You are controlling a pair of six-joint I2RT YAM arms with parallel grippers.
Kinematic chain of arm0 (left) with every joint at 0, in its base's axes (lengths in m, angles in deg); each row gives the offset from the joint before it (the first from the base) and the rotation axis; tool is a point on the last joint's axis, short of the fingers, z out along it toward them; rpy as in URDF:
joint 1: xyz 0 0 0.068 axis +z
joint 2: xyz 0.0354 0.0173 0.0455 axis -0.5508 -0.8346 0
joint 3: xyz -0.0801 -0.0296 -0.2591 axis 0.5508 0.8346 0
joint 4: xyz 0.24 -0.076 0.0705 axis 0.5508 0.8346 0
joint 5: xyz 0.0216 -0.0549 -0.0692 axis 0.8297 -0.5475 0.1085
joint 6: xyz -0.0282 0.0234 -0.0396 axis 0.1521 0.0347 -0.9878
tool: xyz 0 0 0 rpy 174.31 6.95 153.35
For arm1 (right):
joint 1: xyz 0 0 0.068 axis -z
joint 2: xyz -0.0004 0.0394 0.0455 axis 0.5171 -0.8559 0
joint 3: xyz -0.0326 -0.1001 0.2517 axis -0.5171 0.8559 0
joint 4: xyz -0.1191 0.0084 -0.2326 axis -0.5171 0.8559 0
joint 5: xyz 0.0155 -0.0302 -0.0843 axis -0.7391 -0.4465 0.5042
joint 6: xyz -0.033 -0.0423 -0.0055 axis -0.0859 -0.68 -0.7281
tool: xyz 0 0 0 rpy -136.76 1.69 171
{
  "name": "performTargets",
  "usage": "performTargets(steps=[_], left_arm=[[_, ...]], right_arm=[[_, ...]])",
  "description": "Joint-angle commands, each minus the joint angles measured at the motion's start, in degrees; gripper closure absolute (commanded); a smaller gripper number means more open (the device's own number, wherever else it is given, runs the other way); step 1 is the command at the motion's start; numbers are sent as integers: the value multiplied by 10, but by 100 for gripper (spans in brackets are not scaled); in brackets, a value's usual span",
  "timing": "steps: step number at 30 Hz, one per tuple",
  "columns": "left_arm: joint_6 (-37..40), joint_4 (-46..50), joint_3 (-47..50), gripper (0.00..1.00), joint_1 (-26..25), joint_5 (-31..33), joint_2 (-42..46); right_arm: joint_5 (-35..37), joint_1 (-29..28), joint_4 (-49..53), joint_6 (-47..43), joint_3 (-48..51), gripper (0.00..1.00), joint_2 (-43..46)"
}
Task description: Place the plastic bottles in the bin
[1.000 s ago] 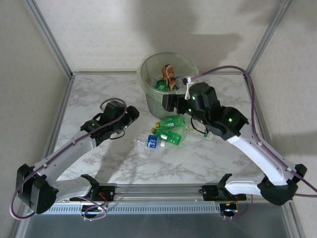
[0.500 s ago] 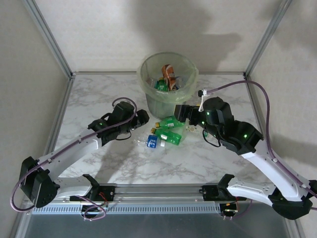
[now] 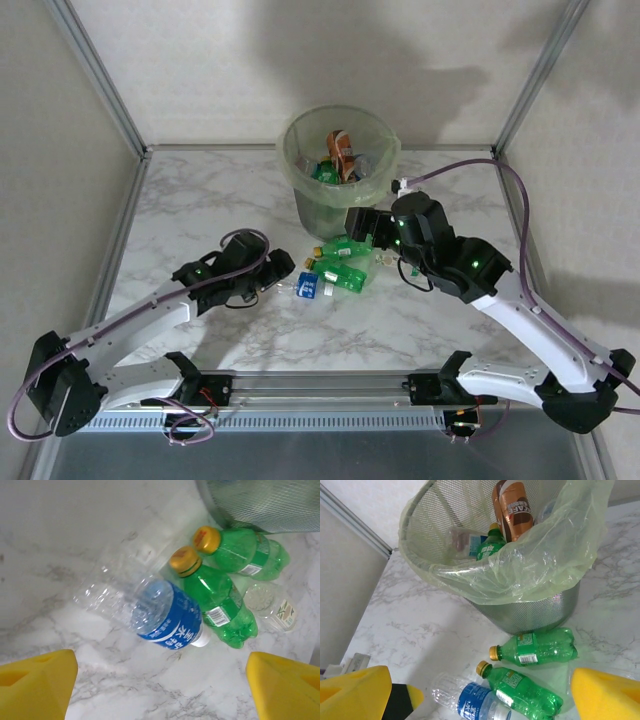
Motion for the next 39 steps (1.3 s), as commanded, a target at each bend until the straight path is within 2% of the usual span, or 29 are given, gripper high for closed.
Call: performTargets(steps=[1, 8, 16, 26, 36, 39], left_arm=[[-78, -28, -10, 14, -13, 3, -34], [-99, -21, -52, 14, -16, 24, -127], [-146, 4, -78, 13, -16, 55, -181], [-177, -8, -99, 13, -22, 52, -272], [-172, 9, -102, 18, -22, 81, -298], [-167, 6, -98, 22, -21, 81, -299]], right_arm=[[23, -4, 12, 6, -21, 7, -9], [27, -4, 14, 27, 18, 7, 26], [41, -3, 36, 31, 41, 7, 65], [50, -3, 35, -4, 42, 6, 60], [58, -3, 32, -35, 26, 5, 42], [61, -3, 27, -33, 32, 6, 45]])
